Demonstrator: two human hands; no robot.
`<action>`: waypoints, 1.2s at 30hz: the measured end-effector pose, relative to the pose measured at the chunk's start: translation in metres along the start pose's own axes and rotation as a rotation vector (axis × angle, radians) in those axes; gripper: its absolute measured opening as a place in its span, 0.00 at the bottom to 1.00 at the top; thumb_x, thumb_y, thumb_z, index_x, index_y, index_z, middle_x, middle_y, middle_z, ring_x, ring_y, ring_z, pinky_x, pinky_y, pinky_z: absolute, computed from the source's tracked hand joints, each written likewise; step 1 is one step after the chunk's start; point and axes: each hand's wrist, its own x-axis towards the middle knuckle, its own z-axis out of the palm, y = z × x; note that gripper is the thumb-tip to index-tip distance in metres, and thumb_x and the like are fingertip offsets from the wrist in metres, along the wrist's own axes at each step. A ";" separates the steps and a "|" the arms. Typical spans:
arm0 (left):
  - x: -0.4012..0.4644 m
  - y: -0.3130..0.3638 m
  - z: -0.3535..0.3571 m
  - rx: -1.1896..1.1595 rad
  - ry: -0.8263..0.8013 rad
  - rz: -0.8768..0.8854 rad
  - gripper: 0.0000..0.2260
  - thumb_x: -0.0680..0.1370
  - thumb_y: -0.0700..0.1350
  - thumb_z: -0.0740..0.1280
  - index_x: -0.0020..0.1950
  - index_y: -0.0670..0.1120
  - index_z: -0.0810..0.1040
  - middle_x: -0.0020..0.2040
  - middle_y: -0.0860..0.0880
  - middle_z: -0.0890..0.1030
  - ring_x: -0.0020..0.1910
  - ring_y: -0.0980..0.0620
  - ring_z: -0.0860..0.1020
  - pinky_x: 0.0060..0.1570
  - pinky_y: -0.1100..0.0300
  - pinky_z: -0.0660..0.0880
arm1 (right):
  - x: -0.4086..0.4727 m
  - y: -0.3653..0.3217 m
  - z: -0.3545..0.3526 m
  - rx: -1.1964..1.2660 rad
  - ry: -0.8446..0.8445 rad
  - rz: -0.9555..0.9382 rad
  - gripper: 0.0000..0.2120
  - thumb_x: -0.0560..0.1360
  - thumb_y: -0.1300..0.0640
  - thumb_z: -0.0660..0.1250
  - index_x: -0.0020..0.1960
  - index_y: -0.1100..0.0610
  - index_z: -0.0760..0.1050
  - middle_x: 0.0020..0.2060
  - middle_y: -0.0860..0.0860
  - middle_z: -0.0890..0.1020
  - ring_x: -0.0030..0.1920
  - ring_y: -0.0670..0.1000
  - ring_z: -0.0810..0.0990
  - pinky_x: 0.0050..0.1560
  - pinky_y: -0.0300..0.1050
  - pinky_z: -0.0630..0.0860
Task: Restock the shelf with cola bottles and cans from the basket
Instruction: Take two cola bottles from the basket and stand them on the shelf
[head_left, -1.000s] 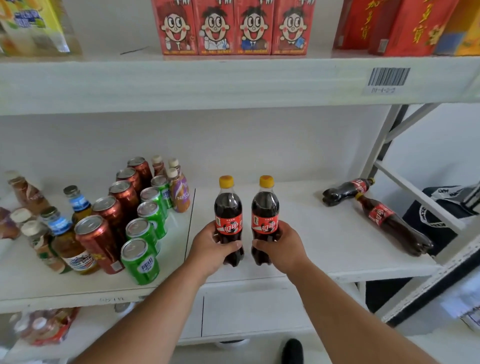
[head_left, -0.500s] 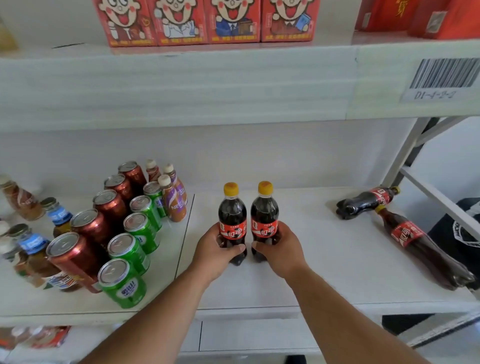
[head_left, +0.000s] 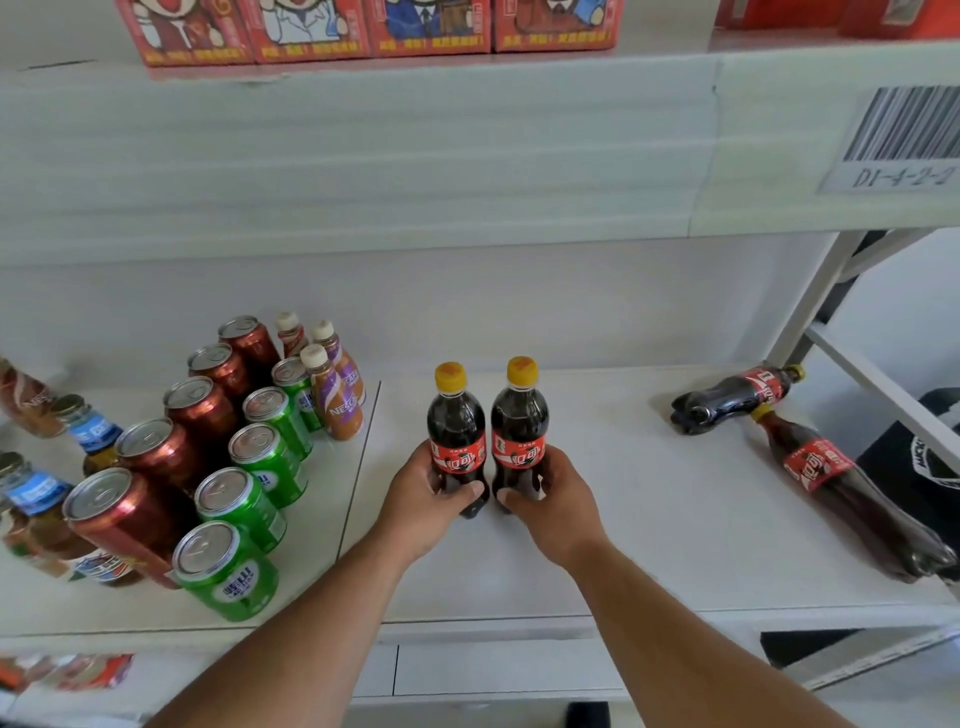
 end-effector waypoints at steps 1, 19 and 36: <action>-0.001 -0.002 0.000 0.004 0.006 -0.003 0.28 0.74 0.41 0.80 0.71 0.53 0.75 0.63 0.56 0.83 0.64 0.55 0.80 0.67 0.54 0.75 | -0.002 0.003 0.000 -0.023 0.007 -0.002 0.26 0.75 0.58 0.77 0.70 0.49 0.72 0.59 0.43 0.81 0.53 0.39 0.79 0.51 0.30 0.71; 0.003 -0.031 0.014 0.039 0.135 -0.048 0.20 0.75 0.37 0.77 0.65 0.49 0.80 0.57 0.54 0.85 0.55 0.61 0.82 0.51 0.74 0.72 | 0.005 0.001 0.016 -0.086 0.103 0.016 0.15 0.77 0.59 0.74 0.59 0.45 0.77 0.46 0.36 0.80 0.51 0.46 0.81 0.48 0.35 0.71; 0.064 -0.027 0.005 0.078 0.124 0.029 0.18 0.77 0.37 0.76 0.65 0.51 0.81 0.53 0.60 0.84 0.50 0.72 0.78 0.48 0.78 0.71 | 0.059 -0.016 0.029 -0.106 0.119 0.007 0.18 0.78 0.58 0.73 0.67 0.51 0.78 0.53 0.44 0.82 0.53 0.48 0.79 0.54 0.40 0.71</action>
